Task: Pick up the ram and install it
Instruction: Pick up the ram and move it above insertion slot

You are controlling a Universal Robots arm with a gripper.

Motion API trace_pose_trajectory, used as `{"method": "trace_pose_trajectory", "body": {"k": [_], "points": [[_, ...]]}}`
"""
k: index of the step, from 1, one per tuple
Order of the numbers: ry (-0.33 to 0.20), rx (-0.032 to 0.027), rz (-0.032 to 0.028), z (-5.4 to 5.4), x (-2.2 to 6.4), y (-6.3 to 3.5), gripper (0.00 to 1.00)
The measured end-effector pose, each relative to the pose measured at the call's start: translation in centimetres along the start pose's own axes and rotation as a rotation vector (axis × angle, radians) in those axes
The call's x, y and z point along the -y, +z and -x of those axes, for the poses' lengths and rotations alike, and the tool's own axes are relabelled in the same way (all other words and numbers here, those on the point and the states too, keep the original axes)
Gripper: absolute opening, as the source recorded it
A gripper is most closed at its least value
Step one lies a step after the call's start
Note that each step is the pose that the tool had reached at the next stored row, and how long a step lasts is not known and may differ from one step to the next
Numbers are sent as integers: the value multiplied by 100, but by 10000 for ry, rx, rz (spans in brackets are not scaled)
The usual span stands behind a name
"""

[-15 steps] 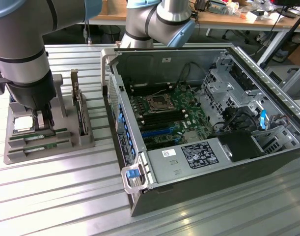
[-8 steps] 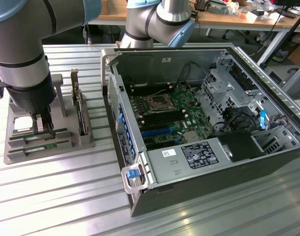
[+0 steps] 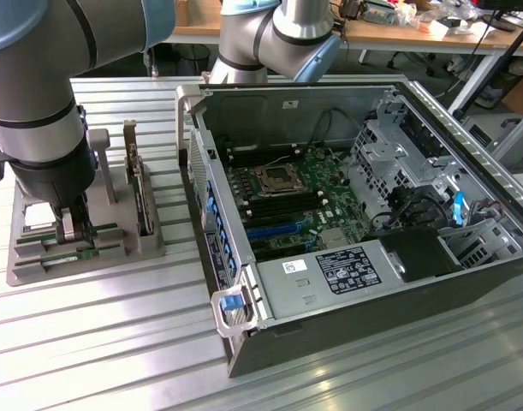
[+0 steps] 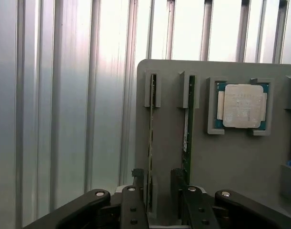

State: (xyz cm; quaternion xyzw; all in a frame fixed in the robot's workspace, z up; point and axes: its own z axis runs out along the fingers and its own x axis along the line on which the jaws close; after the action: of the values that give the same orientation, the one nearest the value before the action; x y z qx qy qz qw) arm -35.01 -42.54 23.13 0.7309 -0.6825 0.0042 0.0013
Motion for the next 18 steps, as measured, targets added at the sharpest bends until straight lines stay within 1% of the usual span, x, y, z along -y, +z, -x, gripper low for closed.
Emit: {"method": "trace_pose_trajectory", "body": {"k": [7,18], "points": [[0,0,-1,-24,-46,24,36],[-2,1,-1,-51,-59,100,36]]}}
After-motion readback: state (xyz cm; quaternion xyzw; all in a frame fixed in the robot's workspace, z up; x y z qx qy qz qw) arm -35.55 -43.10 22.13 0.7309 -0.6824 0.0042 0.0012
